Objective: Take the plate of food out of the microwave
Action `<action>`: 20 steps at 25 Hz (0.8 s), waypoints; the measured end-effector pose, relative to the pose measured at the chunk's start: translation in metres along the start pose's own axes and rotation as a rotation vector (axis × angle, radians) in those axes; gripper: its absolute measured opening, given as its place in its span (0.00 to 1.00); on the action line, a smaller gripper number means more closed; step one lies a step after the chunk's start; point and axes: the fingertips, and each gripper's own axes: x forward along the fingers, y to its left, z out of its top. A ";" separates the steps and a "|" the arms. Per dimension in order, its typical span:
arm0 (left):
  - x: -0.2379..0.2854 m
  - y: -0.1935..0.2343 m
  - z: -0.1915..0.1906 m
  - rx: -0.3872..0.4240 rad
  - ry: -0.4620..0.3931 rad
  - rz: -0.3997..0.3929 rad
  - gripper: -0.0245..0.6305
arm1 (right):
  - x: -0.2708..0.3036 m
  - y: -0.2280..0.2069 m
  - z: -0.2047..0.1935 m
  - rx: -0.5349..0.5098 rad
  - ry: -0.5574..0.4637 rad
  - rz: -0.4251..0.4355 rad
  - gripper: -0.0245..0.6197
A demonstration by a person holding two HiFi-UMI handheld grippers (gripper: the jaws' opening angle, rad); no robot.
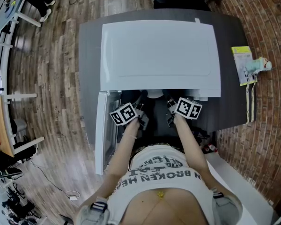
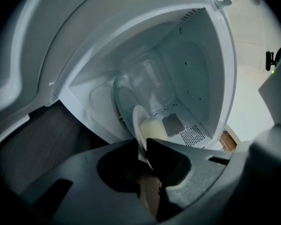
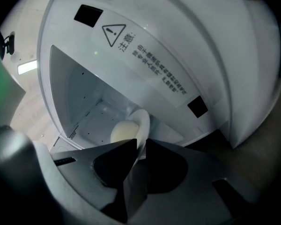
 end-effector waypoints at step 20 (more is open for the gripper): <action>-0.030 -0.012 -0.018 -0.001 -0.044 0.015 0.13 | -0.022 0.013 -0.017 -0.021 0.028 0.041 0.13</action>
